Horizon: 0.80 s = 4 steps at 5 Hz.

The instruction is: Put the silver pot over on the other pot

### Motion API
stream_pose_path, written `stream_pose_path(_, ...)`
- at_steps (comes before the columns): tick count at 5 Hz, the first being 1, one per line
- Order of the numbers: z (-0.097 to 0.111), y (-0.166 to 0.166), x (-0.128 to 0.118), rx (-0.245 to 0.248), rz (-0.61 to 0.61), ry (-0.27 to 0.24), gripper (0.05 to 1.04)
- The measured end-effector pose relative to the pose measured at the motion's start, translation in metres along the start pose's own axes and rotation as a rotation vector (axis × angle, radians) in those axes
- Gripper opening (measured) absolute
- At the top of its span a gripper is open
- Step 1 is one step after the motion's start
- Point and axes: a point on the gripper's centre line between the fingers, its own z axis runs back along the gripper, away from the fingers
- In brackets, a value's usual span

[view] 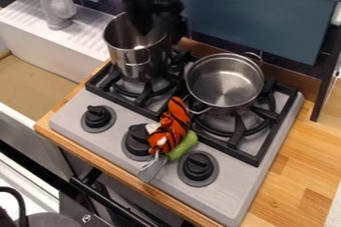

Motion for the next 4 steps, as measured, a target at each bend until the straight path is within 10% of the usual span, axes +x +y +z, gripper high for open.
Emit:
stream_pose_path(2, -0.0142, -0.0025, -0.0114, 0.042, 0.013, 0.02, 0.966)
stream_pose_path(4, -0.0148, -0.0012, -0.0108, 0.037, 0.047, 0.011, 0.542)
